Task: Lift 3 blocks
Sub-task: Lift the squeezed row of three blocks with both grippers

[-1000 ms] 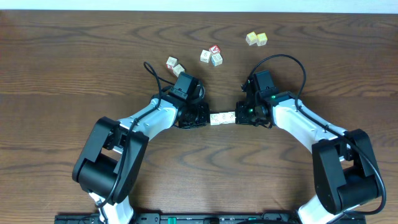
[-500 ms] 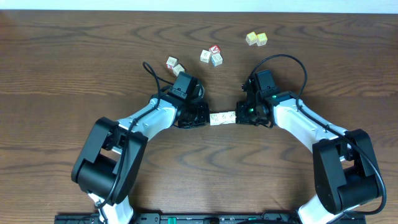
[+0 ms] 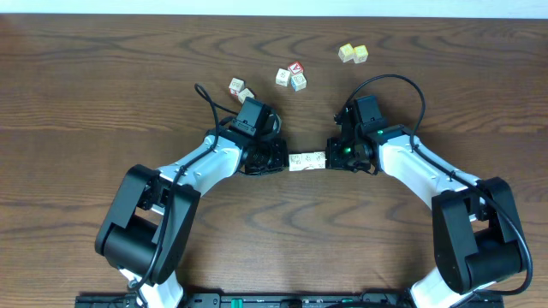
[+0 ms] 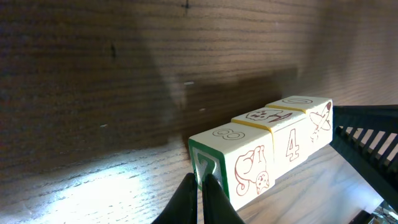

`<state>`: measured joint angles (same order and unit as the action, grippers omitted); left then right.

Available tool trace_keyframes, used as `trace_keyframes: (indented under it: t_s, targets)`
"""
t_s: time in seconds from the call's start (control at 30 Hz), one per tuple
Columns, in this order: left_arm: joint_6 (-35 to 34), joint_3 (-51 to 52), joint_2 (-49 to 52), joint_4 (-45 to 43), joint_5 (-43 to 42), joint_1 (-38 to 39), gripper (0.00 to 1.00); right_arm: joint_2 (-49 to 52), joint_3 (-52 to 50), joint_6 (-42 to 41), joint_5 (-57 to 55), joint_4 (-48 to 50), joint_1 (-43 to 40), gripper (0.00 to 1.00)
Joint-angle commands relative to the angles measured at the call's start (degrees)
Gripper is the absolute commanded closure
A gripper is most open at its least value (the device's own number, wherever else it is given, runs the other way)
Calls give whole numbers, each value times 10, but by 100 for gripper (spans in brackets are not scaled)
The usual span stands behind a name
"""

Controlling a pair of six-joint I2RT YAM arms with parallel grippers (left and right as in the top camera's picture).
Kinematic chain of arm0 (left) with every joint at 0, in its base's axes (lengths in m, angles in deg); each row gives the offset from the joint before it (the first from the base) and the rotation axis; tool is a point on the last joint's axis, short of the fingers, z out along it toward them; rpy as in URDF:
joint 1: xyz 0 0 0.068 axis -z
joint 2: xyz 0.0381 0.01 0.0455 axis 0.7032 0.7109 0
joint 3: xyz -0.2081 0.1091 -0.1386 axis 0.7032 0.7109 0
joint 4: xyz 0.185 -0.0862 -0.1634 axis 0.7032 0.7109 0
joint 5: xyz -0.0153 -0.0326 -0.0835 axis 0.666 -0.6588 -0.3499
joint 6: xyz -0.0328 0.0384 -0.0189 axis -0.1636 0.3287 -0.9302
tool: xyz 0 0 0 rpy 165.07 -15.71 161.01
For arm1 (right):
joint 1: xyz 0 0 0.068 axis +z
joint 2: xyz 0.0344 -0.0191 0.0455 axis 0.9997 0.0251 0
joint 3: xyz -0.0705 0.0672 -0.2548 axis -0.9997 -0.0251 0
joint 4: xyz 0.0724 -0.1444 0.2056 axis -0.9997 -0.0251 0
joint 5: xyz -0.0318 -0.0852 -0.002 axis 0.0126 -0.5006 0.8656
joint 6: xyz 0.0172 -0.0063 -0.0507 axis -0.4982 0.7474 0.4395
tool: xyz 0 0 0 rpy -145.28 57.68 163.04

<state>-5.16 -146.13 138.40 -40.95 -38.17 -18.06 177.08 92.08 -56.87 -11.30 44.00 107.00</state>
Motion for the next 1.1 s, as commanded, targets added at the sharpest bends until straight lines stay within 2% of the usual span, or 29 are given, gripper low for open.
trace_keyframes:
  t_s: [0.0, 0.63, 1.07]
  targets:
    - [-5, 1, -23, -11, -56, 11, 93, -6, 10, 7, 137, 9, 16, 99]
    - [-7, 1, -48, 12, -56, 11, 93, -32, 10, -16, 186, 13, 16, 99]
    - [-7, 1, -81, 21, -56, 11, 93, -71, 10, -16, 191, -27, 16, 99]
